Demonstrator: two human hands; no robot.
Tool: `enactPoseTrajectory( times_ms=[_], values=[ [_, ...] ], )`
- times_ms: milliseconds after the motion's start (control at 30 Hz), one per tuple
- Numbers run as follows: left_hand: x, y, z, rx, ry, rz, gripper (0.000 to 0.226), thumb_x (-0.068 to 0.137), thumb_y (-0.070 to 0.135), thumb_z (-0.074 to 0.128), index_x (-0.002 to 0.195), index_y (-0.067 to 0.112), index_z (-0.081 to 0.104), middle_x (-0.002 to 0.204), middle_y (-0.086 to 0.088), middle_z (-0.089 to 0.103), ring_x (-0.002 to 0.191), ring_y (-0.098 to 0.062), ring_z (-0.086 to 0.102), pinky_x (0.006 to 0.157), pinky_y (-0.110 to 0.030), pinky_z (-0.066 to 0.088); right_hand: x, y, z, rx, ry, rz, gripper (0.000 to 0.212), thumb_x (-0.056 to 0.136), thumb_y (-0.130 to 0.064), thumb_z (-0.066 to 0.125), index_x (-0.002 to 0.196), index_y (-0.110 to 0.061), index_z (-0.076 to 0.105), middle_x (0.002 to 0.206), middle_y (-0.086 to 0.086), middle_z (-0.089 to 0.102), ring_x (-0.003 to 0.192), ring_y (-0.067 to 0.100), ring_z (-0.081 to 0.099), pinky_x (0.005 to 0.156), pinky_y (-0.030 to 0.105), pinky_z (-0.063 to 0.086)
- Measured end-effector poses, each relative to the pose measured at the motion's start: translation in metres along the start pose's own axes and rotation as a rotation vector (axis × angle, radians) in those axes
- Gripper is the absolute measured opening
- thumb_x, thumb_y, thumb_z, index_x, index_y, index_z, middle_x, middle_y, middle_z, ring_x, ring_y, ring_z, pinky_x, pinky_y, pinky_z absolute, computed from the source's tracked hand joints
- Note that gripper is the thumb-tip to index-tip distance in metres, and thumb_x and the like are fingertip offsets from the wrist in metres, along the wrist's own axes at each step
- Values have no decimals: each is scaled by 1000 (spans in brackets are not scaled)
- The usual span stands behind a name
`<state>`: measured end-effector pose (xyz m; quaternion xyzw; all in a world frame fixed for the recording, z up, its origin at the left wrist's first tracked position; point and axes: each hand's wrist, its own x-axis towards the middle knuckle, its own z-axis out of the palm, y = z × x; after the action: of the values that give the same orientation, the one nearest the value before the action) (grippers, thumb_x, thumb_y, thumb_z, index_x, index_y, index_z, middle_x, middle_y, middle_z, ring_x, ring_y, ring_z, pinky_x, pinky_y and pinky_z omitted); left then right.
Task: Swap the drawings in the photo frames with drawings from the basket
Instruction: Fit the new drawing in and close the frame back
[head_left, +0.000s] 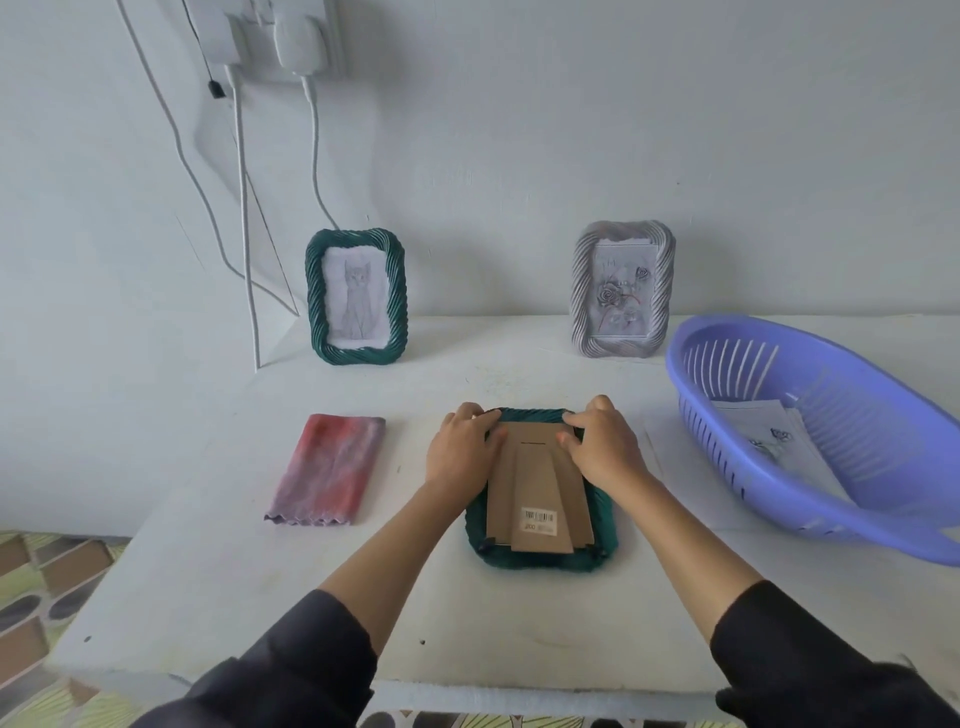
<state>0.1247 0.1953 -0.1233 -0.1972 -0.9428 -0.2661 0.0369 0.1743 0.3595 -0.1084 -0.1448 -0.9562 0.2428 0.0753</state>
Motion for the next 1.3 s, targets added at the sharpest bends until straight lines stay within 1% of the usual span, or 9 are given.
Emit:
enactPoseTrajectory(
  times_ms=[267, 400, 533, 767, 967, 1100, 1200, 1233, 1300],
  values=[
    [4, -5, -3, -48, -27, 34, 36, 95, 29, 45, 127, 17, 55, 129, -5, 52, 115, -24, 50, 91, -29, 39, -1, 5, 7, 119, 69, -1, 30, 91, -16, 54, 116, 0, 59, 107, 9, 49, 83, 16, 48, 68, 23, 34],
    [6, -7, -6, -31, -78, 51, 38, 95, 29, 47, 131, 17, 52, 130, -7, 49, 116, -24, 49, 93, -28, 38, -2, 4, 7, 140, 77, 19, 25, 91, -16, 55, 110, 1, 58, 93, 2, 45, 79, 14, 47, 65, 25, 34],
    [7, -6, -7, -13, -104, 63, 40, 95, 29, 46, 134, 19, 49, 132, -7, 47, 118, -24, 47, 95, -27, 36, -3, 1, 5, 112, 69, -1, 25, 92, -17, 53, 108, 2, 57, 94, 4, 43, 79, 16, 48, 66, 27, 36],
    [1, -7, -4, -86, -14, 44, 33, 94, 30, 50, 121, 17, 62, 127, -5, 53, 111, -21, 52, 84, -19, 33, -6, -2, 5, 194, 81, 43, 15, 92, -15, 53, 94, -1, 50, 89, 4, 48, 75, 17, 49, 51, 23, 30],
    [-2, -7, -2, -137, 67, 10, 30, 90, 33, 56, 113, 18, 68, 124, -2, 59, 109, -17, 56, 82, -18, 34, -6, -1, 5, 341, 78, 127, 6, 92, -9, 48, 87, -6, 45, 72, -12, 40, 59, -3, 41, 44, 16, 24],
    [-3, -7, 0, -163, 76, -2, 28, 89, 32, 57, 109, 17, 70, 119, -1, 62, 107, -17, 56, 86, -24, 37, -8, -4, 4, 286, 88, 109, 9, 92, -11, 49, 86, -6, 44, 76, -6, 41, 72, 17, 49, 49, 22, 26],
    [-5, -6, -4, -321, 85, -52, 24, 91, 29, 55, 81, 15, 71, 88, 2, 59, 81, -12, 52, 76, -27, 39, -9, 1, -1, 167, 23, 17, 27, 93, -19, 51, 111, -1, 59, 104, 8, 50, 96, 25, 56, 69, 24, 37],
    [-6, -6, -7, -388, 98, -95, 24, 92, 28, 54, 83, 14, 71, 86, 2, 59, 78, -12, 51, 74, -26, 38, -10, 4, -4, 201, 13, 8, 32, 92, -21, 53, 119, -4, 59, 113, 10, 53, 102, 26, 56, 73, 21, 35],
    [-9, -7, -13, -470, 125, -205, 25, 91, 24, 55, 111, 18, 67, 99, 7, 60, 84, -11, 54, 77, -24, 40, -12, 10, -12, 321, 54, 14, 38, 91, -21, 55, 127, -12, 55, 121, 14, 58, 109, 27, 57, 78, 21, 36]
  ],
)
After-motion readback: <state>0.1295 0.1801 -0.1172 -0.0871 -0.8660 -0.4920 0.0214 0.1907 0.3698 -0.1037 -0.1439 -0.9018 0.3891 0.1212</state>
